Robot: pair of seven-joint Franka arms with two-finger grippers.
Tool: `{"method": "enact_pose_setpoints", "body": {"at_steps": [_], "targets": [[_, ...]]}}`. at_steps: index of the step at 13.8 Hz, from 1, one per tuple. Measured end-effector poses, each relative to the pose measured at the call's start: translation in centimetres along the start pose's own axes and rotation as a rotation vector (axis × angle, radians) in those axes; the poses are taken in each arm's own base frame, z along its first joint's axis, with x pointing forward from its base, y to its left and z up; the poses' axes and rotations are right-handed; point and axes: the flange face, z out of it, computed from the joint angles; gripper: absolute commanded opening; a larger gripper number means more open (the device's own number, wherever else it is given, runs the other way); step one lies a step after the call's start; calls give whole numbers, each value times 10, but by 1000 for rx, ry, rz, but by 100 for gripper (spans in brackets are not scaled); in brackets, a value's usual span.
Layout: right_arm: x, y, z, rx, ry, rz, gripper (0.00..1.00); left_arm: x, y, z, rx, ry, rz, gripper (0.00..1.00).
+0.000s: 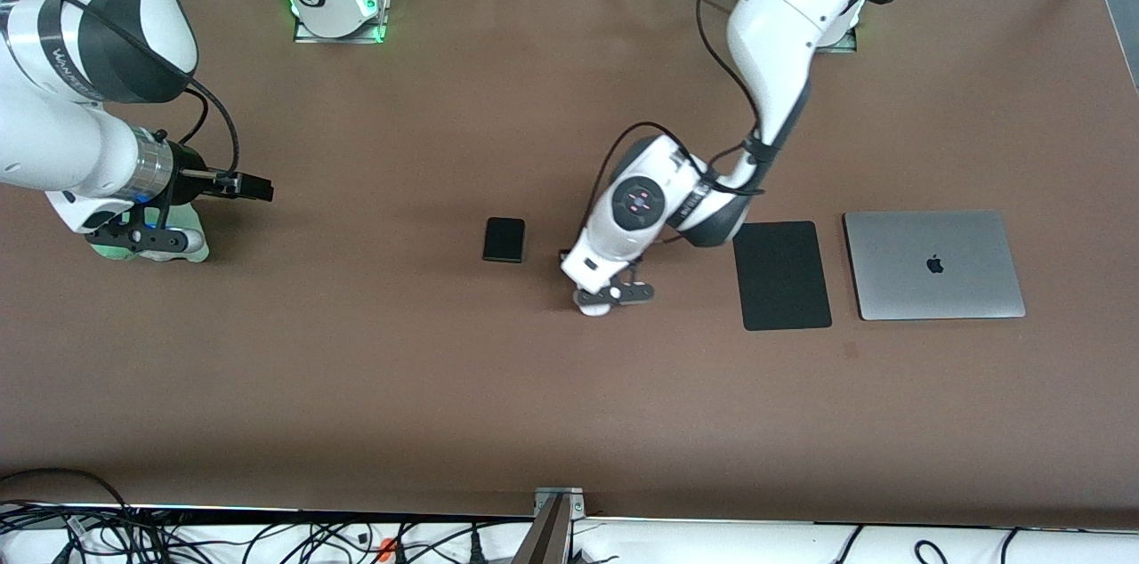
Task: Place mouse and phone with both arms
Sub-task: 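Grasp the white mouse with the left gripper and lift it, then lower the mouse onto the black pad while the right gripper grasps the phone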
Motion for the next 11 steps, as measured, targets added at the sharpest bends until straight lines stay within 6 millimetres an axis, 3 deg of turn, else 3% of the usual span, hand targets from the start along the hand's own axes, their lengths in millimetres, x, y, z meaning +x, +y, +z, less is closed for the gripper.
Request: {"method": "enact_pose_setpoints", "body": {"at_steps": [1, 3, 7, 9, 11], "targets": [[1, -2, 0, 1, 4, -3, 100, 13, -19, -12, 5, -1, 2, 7], [3, -18, 5, 1, 19, -18, 100, 32, -64, -30, 24, -10, 27, 6], [10, -87, 40, -12, 54, 28, 100, 52, -187, -48, 65, -59, 84, 7], [10, -126, 60, -7, 70, 42, 100, 46, -235, -47, 81, -98, 99, 8], [7, -164, 82, 24, 69, 42, 100, 30, -259, -38, 100, -141, 96, 13]]}}
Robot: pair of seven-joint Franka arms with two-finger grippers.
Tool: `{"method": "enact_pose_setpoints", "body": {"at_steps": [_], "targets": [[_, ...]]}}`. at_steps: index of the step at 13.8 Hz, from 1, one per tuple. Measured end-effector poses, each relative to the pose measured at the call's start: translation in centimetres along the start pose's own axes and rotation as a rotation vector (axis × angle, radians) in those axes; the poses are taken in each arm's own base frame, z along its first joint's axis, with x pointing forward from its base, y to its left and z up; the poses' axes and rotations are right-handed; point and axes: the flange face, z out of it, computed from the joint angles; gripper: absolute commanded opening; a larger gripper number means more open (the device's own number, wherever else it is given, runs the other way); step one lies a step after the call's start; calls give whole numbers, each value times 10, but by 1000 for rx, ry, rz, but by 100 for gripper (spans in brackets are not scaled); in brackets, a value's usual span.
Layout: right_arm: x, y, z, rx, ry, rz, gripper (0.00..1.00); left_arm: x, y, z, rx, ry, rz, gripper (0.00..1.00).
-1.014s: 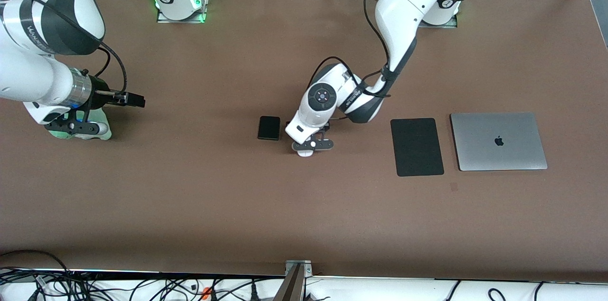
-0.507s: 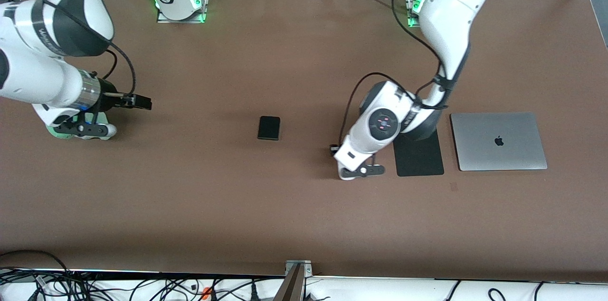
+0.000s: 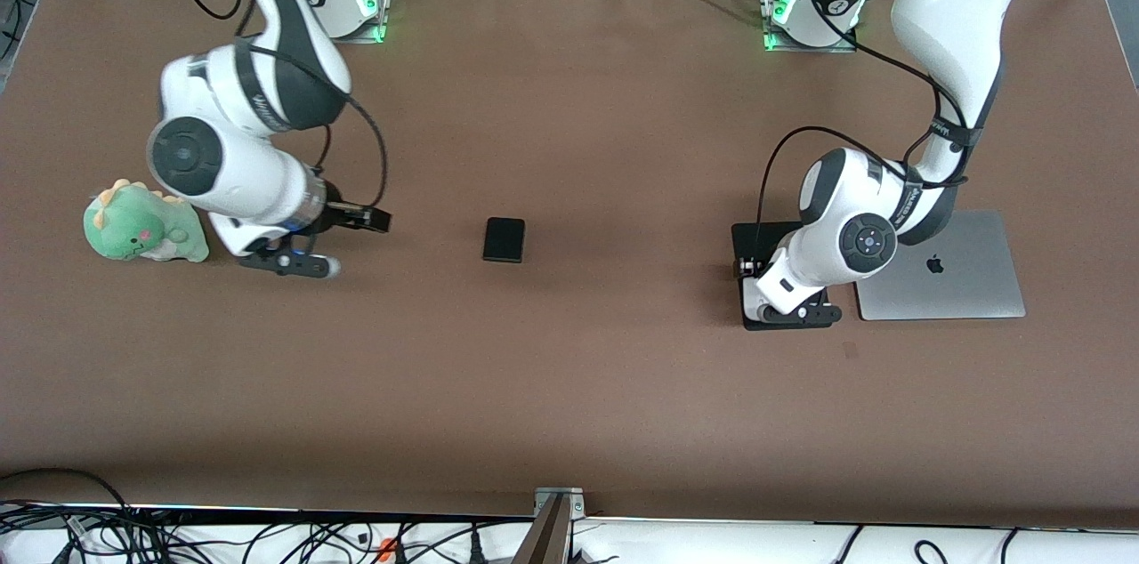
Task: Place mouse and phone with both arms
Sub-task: 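Lower the mouse onto the black pad while the right gripper grasps the phone, then open the left gripper and withdraw while the right gripper lifts the phone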
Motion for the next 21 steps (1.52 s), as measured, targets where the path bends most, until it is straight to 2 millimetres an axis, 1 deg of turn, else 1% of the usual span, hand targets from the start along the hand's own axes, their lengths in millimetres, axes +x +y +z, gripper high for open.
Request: {"method": "enact_pose_setpoints", "body": {"at_steps": [1, 2, 3, 4, 5, 7, 9, 10, 11, 12, 13, 15, 16, 17, 18, 20, 21], "targets": [[-4, -18, 11, 11, 4, -14, 100, -5, -8, 6, 10, -13, 5, 21], [-7, -34, 23, 13, 11, -24, 100, -6, -16, 10, 12, -21, 4, 24], [-11, -50, 36, 12, 20, -25, 100, -6, -26, 13, 12, -27, -2, 37], [-15, -65, 51, 9, 24, -30, 100, -5, -35, 15, 10, -32, -4, 64], [-20, -80, 66, 5, 27, -33, 100, -5, -44, 17, 8, -37, -2, 100], [-29, -103, 94, -1, 34, -23, 100, -2, -58, 16, 3, -36, 3, 100], [-36, -122, 118, -1, 48, -3, 100, 2, -69, 11, -3, -25, -6, 100], [-39, -130, 130, 2, 58, 4, 100, 6, -71, 3, -6, -12, -10, 100], [-41, -137, 142, 3, 67, 7, 100, 9, -72, -8, -7, -1, -12, 100], [-43, -143, 153, 2, 75, 13, 100, 13, -72, -26, -6, 5, -13, 100], [-44, -147, 165, -1, 84, 18, 100, 14, -74, -48, -3, 5, -16, 100], [-44, -151, 186, -14, 110, 15, 100, 14, -92, -100, -3, 30, -42, 100], [-44, -152, 195, -26, 125, 2, 100, 10, -102, -126, -2, 52, -46, 100], [-44, -153, 203, -35, 137, -11, 100, 3, -108, -153, 2, 70, -34, 100], [-44, -154, 210, -41, 145, -20, 100, -7, -110, -181, 8, 94, -19, 100], [-47, -156, 220, -48, 149, -33, 100, -31, -109, -235, 22, 144, -4, 100], [-48, -158, 223, -50, 150, -39, 98, -43, -109, -257, 28, 162, -3, 100]]}}
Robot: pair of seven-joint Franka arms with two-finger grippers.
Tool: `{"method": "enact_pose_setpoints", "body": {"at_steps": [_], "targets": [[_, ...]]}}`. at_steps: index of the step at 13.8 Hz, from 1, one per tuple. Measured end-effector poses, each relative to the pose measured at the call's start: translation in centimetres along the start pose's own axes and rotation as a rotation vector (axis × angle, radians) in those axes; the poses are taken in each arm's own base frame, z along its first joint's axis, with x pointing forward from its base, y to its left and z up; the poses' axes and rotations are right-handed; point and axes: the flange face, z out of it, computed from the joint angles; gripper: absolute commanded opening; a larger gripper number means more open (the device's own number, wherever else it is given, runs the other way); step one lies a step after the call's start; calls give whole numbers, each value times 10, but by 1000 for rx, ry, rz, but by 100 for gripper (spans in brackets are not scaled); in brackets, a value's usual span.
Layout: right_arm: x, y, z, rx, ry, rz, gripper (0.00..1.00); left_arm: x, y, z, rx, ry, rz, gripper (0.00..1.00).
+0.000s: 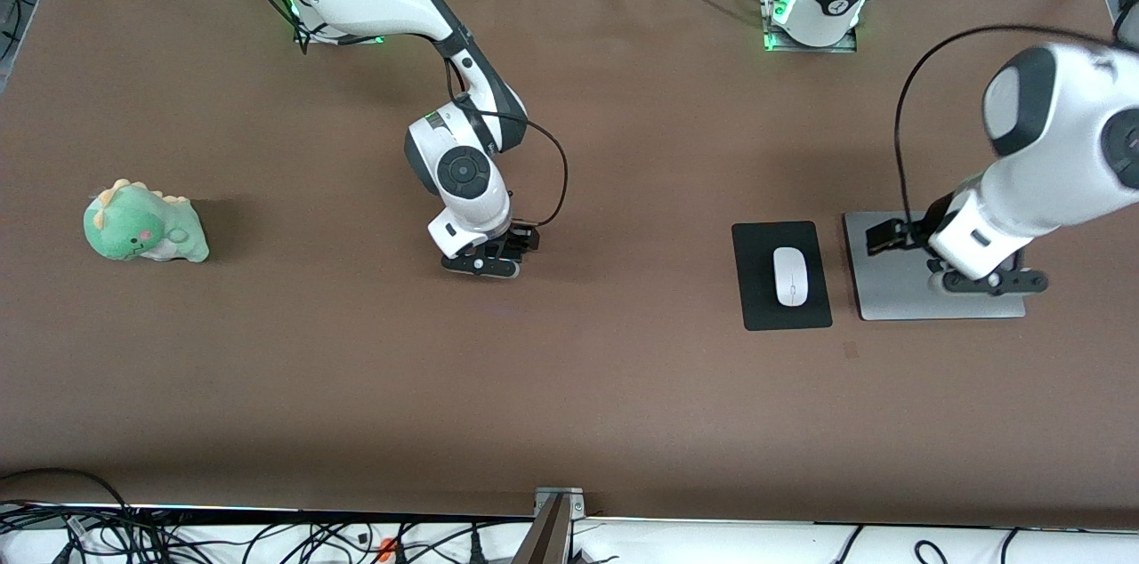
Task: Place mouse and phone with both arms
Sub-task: 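Open the left gripper and withdraw while the right gripper lifts the phone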
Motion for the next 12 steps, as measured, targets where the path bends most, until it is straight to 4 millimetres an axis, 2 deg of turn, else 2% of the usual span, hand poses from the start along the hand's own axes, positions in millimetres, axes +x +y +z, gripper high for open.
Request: {"method": "enact_pose_setpoints", "body": {"at_steps": [2, 6, 9, 11, 12], "targets": [[-2, -3, 2, 1, 4, -7, 82, -13, -5, -35, 9, 36, 27, 100], [-4, -4, 3, -10, 14, -26, 53, -28, -22, -85, 23, 92, 80, 100], [-1, -2, 2, -13, 17, -45, 45, -34, -27, -128, 26, 114, 74, 100], [10, 9, -1, -32, 8, -70, 41, -39, -28, -154, 26, 119, 74, 100], [20, 19, -6, -49, -13, -94, 40, -41, -26, -160, 26, 122, 77, 100]]}}
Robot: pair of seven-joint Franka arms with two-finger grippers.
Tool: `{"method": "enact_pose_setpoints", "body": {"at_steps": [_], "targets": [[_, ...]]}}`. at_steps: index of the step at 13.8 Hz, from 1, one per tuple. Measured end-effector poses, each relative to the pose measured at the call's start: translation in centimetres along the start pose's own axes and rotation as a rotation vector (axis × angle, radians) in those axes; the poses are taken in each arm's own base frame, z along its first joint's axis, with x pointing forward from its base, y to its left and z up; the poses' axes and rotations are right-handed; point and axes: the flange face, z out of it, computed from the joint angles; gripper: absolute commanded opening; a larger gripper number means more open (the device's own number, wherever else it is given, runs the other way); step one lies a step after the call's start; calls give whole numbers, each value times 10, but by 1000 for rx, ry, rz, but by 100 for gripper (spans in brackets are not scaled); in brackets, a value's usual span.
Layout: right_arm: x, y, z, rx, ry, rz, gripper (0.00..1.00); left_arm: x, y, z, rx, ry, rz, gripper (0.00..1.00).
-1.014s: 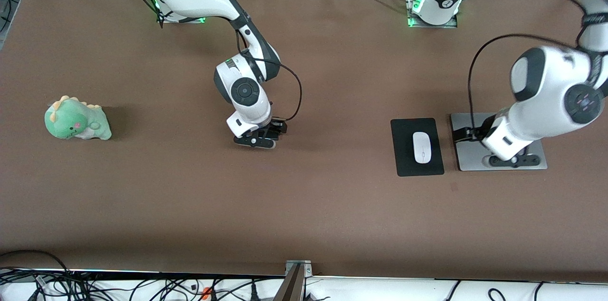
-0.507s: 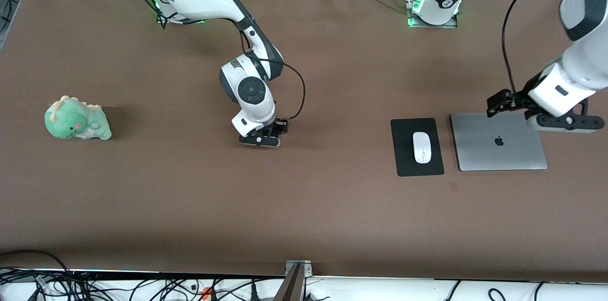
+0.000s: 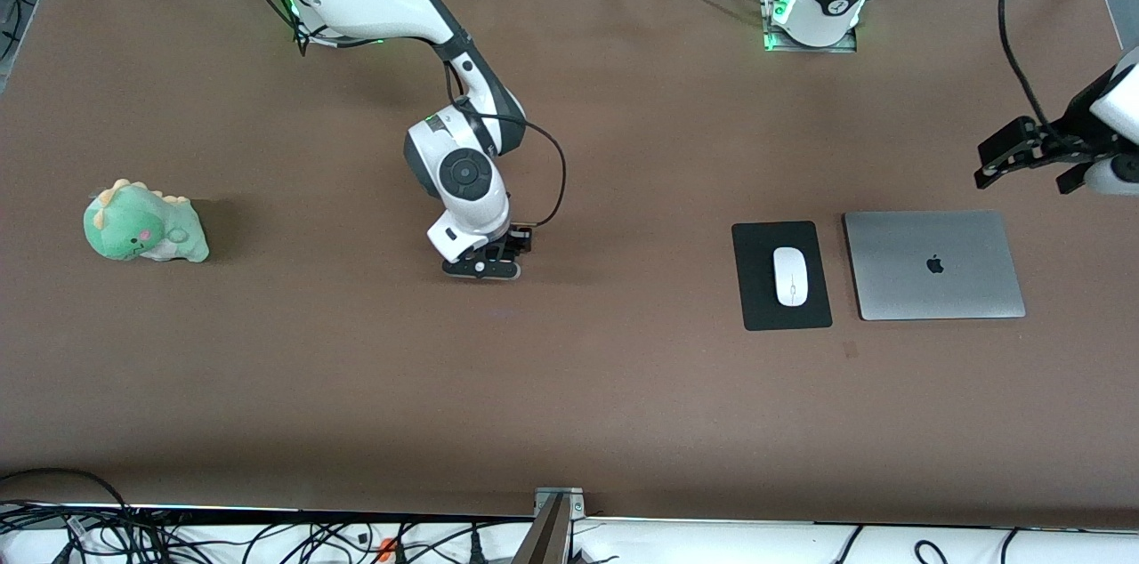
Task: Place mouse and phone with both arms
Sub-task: 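Open the left gripper and withdraw while the right gripper lifts the phone, then carry the black phone with the right gripper beside the green plush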
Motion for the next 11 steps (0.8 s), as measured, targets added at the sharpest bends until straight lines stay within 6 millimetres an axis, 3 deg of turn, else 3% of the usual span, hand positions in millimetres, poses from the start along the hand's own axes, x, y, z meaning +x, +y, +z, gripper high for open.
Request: {"method": "enact_pose_setpoints", "body": {"at_steps": [3, 6, 8, 11], "targets": [[40, 52, -32, -32, -77, -95, 39, 0, 7, 1, -3, -8, 13, 100], [72, 128, -54, -23, -122, -163, 39, 1, 8, 5, -4, -24, 15, 100], [82, 177, -59, -13, -137, -160, 38, 0, 9, 6, -5, -27, 16, 100], [82, 257, -65, 5, -158, -133, 39, 0, 10, 6, -5, -29, 18, 100]]}}
